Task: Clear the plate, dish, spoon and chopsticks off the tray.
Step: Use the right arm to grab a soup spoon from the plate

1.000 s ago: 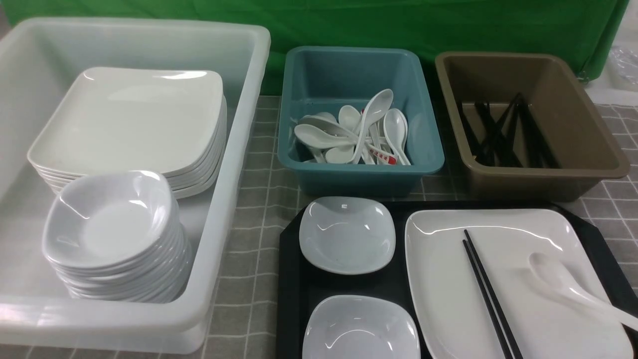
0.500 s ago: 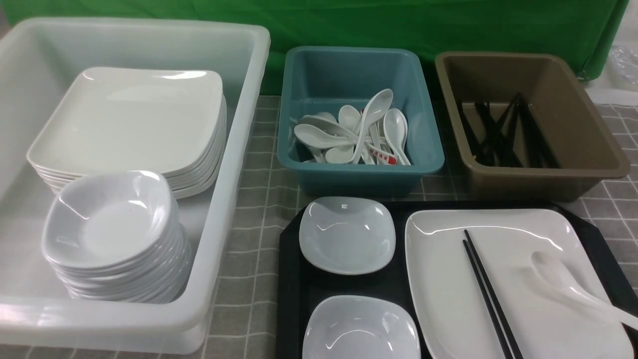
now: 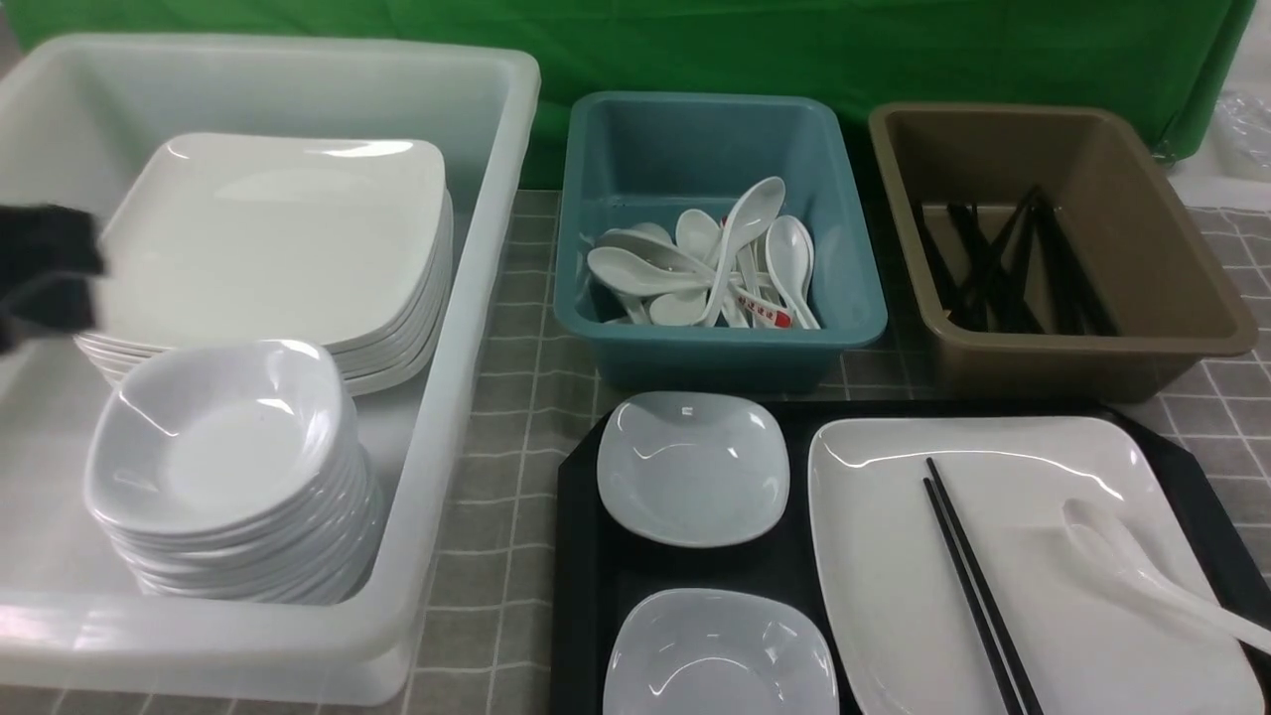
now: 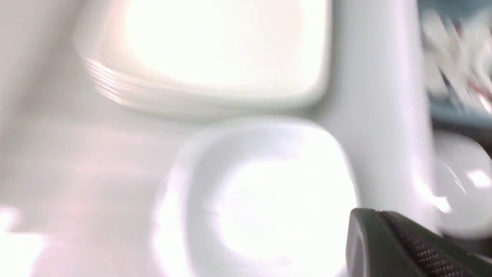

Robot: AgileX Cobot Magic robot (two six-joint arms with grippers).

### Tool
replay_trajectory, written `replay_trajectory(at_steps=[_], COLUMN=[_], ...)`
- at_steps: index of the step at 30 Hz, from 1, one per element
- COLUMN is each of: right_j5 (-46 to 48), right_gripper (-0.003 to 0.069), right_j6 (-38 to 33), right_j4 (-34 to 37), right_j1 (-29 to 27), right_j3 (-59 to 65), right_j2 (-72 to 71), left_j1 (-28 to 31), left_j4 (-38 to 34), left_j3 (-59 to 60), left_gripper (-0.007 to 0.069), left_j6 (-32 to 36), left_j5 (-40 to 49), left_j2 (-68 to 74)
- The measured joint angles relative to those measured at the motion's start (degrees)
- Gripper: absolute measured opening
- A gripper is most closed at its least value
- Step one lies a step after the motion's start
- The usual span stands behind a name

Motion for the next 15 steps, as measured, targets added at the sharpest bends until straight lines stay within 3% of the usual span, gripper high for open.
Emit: replay_trajectory(at_steps=[2,5,11,15], right_j5=[7.6,17.6,41.2,60.7], right_gripper=[0.0071,0.0027,0.0017,0.0017], right_j6=[-0.8,-4.8,-16.8,-26.1], right_j4=[-3.9,-6.5,-8.1,-8.2], right_j1=[1.1,3.9,12.5,16.4], right_j3=[-4.6,-12.5,-32.3,-44.2], right_j2=[1.5,7.4,30.9,47.8], left_j1=[-3.8,-11.0,-31.6,-38.7], left_j4=[-7.7,-10.7,-1.0,1.4], left_j3=[0.0,0.0,-2.7,-8.4], left_gripper=[0.0014,0.0001,0.0001,0.0001], left_j6=[7.5,11.0,4.3,3.1], left_j5=[-0.4,-3.9,-8.8,-4.7], left_j2=[3.2,6.2,12.6,18.0])
